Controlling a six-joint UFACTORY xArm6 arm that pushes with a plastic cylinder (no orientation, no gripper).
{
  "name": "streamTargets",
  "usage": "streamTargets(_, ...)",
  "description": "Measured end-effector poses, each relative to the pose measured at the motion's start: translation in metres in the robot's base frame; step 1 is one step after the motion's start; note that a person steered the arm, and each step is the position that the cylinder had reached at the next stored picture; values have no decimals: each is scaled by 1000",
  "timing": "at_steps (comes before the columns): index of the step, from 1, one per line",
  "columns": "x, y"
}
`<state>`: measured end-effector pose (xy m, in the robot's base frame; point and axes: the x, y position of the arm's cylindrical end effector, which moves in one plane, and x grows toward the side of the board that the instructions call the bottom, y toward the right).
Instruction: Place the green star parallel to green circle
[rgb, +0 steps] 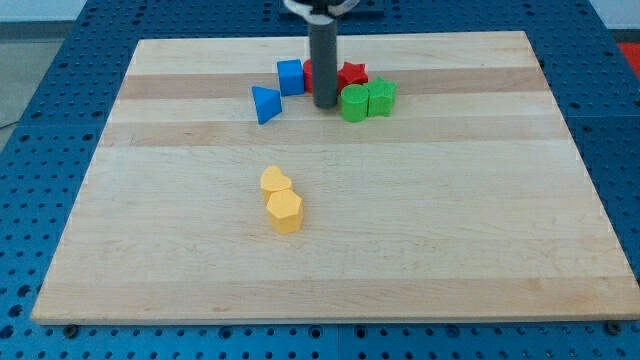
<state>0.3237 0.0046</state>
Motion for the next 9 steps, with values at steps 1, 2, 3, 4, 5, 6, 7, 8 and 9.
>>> streamTargets(1,1,48)
streamTargets(2,26,51)
streamTargets(3,43,27)
streamTargets(4,41,21)
streamTargets(5,10,18)
streamTargets(6,-14,38)
streamTargets(7,-21,69)
streamTargets(8,14,85)
streamTargets(9,40,85)
